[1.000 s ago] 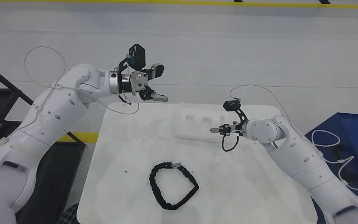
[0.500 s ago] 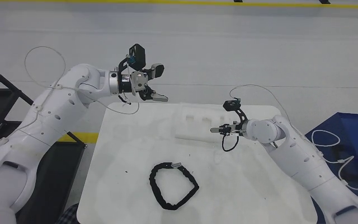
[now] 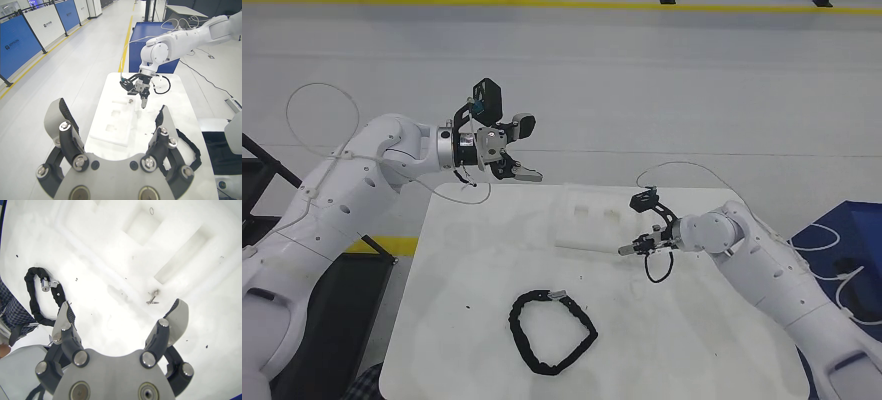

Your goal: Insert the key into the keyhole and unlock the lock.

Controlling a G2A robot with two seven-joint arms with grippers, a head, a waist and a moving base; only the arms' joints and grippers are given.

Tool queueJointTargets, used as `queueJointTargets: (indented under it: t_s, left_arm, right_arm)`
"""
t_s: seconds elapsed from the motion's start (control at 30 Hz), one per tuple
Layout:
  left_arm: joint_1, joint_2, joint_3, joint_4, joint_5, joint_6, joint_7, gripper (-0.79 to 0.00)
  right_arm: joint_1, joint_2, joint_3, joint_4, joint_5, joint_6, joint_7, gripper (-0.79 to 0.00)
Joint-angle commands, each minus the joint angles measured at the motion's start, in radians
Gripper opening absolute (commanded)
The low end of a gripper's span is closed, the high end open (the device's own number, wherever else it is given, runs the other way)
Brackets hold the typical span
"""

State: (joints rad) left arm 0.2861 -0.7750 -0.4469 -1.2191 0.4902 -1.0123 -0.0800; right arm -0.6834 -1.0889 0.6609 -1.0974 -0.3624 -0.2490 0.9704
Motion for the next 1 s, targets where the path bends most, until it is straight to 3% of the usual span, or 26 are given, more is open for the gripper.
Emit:
queueJointTargets:
  t_s: [0.0,0.17,0.33,0.47,0.97]
  left_arm:
    - [0.0,0.0,0.0,0.0,0.0,0.0,0.0,0.0]
    - [0.0,0.0,0.0,0.0,0.0,0.0,0.0,0.0]
    - [0.0,0.0,0.0,0.0,0.0,0.0,0.0,0.0]
    - [0.0,0.0,0.0,0.0,0.0,0.0,0.0,0.0]
    - [0.0,0.0,0.0,0.0,0.0,0.0,0.0,0.0]
  right_arm:
    - [0.012,-0.009,-0.008,0.025,-0.003,0.009,-0.005,0.0]
    - [0.035,-0.029,-0.026,0.064,-0.02,0.031,-0.006,-0.006]
    - [0.054,-0.046,-0.042,0.083,-0.042,0.084,0.023,-0.256]
    - [0.066,-0.055,-0.053,0.087,-0.074,0.124,0.047,-0.388]
    - [0.06,-0.074,-0.047,0.077,-0.123,0.206,0.059,-0.474]
